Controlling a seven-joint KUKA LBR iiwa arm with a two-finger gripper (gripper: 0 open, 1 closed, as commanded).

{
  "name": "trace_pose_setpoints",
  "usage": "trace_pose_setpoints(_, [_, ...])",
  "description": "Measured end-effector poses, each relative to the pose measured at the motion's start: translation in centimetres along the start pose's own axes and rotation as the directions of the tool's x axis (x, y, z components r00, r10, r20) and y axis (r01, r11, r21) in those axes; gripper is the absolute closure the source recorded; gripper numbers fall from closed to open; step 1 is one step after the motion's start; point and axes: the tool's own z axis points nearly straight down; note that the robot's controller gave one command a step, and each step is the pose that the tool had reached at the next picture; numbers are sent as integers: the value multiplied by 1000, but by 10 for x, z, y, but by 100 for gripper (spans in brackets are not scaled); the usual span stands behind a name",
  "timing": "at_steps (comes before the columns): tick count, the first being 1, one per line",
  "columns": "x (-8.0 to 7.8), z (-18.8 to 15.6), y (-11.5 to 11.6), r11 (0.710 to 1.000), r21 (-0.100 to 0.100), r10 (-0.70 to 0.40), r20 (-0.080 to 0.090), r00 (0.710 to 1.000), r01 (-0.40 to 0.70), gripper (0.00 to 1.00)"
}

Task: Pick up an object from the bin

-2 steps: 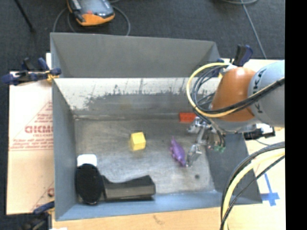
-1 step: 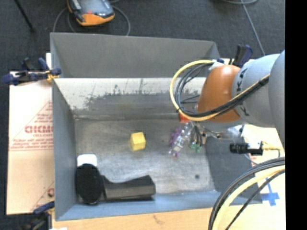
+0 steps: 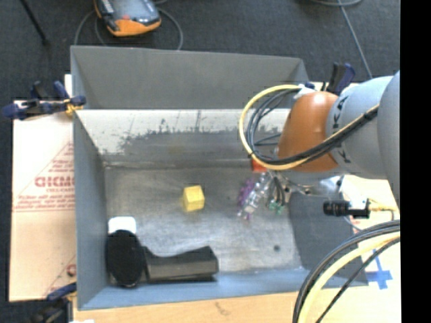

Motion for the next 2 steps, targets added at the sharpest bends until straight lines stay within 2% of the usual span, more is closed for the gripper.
trace_pose_setpoints(1, [-2,-15,11,1000,0,-21,-2,1000,21,100])
trace_pose_setpoints(2, [11,-22,8,1000,0,-24,0,1000,24,100])
